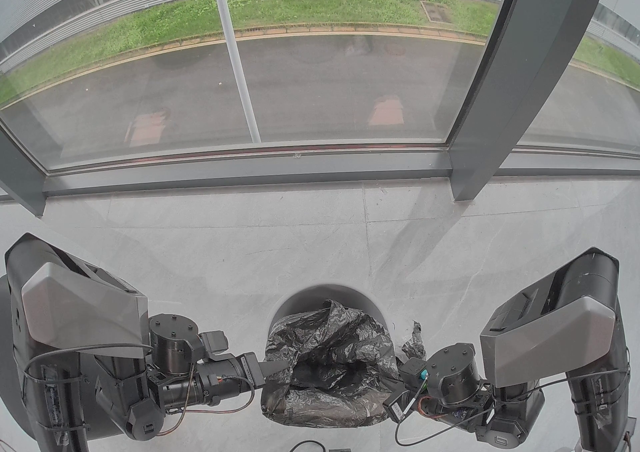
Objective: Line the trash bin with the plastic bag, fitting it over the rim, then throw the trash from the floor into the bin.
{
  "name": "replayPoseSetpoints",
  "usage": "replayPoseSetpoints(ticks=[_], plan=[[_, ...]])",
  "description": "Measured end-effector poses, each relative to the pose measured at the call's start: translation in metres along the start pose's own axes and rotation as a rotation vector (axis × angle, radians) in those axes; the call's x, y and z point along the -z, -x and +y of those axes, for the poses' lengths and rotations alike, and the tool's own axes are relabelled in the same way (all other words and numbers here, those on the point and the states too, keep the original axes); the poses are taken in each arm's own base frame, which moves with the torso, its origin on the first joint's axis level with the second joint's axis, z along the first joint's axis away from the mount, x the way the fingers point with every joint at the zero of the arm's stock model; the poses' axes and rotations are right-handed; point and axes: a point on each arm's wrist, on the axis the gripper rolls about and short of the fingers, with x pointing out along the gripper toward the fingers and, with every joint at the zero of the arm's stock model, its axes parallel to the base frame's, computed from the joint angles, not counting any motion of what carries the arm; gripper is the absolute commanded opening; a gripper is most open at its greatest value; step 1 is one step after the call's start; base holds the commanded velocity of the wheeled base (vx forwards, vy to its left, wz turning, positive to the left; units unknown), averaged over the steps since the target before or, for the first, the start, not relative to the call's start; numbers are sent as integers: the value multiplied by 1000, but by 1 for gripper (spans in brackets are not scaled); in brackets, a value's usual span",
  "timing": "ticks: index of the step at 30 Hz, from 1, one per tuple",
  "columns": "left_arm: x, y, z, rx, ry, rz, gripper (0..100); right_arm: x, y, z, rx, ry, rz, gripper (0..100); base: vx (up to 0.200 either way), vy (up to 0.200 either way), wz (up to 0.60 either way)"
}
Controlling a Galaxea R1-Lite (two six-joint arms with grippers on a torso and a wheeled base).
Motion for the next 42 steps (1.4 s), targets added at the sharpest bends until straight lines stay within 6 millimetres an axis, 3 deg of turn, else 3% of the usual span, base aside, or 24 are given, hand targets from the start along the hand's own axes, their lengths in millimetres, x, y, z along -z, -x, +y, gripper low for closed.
replayPoseSetpoints(ticks=[27,42], plan=[[-21,-31,4,54,-33,-65,0,-11,-3,-32,119,-35,-67,0,0,0,0],[-7,-13,11,-36,-25,-47,0,-12,-15,-32,119,-33,-85,0,0,0,0]])
